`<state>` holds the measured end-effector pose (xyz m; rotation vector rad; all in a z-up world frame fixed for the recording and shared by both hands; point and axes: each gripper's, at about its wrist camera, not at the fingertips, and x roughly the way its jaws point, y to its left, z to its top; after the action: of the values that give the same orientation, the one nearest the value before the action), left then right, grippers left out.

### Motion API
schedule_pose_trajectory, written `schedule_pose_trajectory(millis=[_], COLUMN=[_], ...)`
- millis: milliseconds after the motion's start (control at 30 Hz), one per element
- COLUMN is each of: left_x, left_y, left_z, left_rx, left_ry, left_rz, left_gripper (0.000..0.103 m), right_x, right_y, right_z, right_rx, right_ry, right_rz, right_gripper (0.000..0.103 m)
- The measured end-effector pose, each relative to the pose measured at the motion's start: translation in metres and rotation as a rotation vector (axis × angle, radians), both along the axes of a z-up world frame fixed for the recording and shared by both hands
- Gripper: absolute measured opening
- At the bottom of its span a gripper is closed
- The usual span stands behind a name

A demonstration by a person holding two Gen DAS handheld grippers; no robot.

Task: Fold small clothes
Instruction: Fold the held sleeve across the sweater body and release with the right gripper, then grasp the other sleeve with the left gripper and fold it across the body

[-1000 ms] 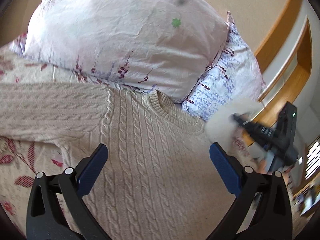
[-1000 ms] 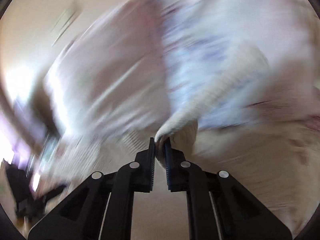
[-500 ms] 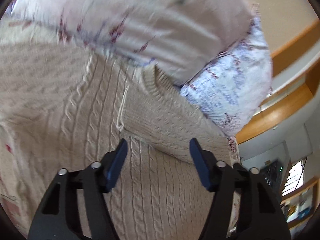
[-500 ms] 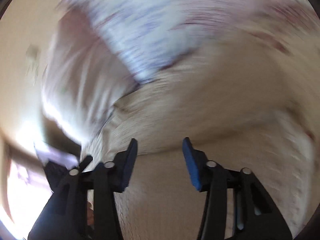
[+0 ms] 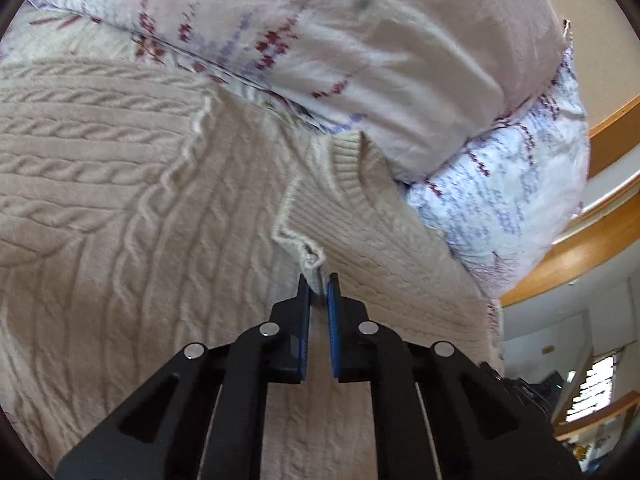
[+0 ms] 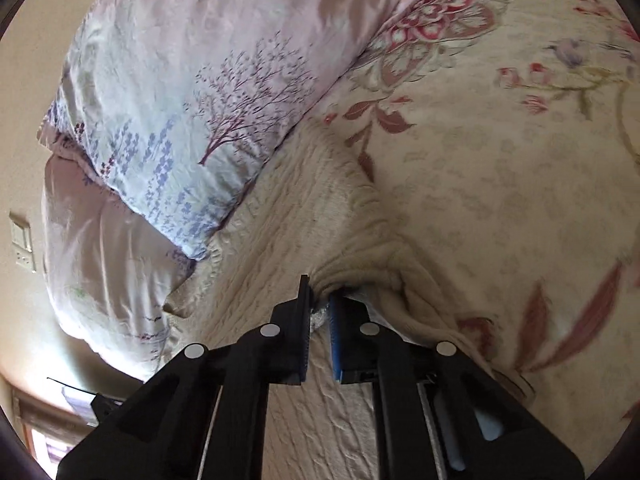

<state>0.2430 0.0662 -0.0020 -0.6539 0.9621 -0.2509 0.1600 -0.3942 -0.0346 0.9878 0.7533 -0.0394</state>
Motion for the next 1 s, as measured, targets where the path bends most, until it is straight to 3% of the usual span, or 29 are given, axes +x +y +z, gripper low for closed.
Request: schedule_pose_trajectory(millis=[133,200,267,333,467,600,667,833,1000], left_x=[-0.003,-0.012,-0.028,-0.049,-0.088,-0.114,-0.12,-0.114,-0.101], left_y=[0.001,0.008,0.023,0.049,0.119,0.195,0.225,0.257,0.263], left_z=[0.0,0.007,0.019,0.032,0.046,0.04,0.032,0.012,0.008], left_rx=[0.021,0.026,0.023,0.04,0.079,0.07,0.019,-0.09,-0.094], left_ry=[0.016,-0.004,-0.052,-0.105,-0.131,-0.064,-0.019,0.061,0.063], left_rz=[-0.016,-0.028,-0.034,-0.006,0.139,0.344,0.419,0.462,0.493], left_gripper=[0.014,0.024,0.049,0.057,0.058,0.056,0.054,0.049,0.045], right_x=[0.0,-0.002,-0.007,-0.013,-0.02,-0.014,-0.011,-0.009,-0.011], right_y=[0.007,0.01,0.013,0.017,0.03,0.049,0.061,0.083,0.093], right_z=[0.005,0.01,0.018,0.025,0.037,0.043,0.045,0.05,0.051], right_rx=[-0.067,-0.084,-0.108,-0.153,-0.224,-0.254,-0.259,-0.278,-0.3], right_ry=[0.035,0.048,0.032,0.015,-0.019,-0.036,-0.051,-0.071,-0.081], right_rz=[0.022,0.032,0.045,0.051,0.107,0.177,0.216,0.284,0.316], right_gripper=[0.012,0.026,0.049,0.054,0.055,0.056,0.059,0.06,0.062])
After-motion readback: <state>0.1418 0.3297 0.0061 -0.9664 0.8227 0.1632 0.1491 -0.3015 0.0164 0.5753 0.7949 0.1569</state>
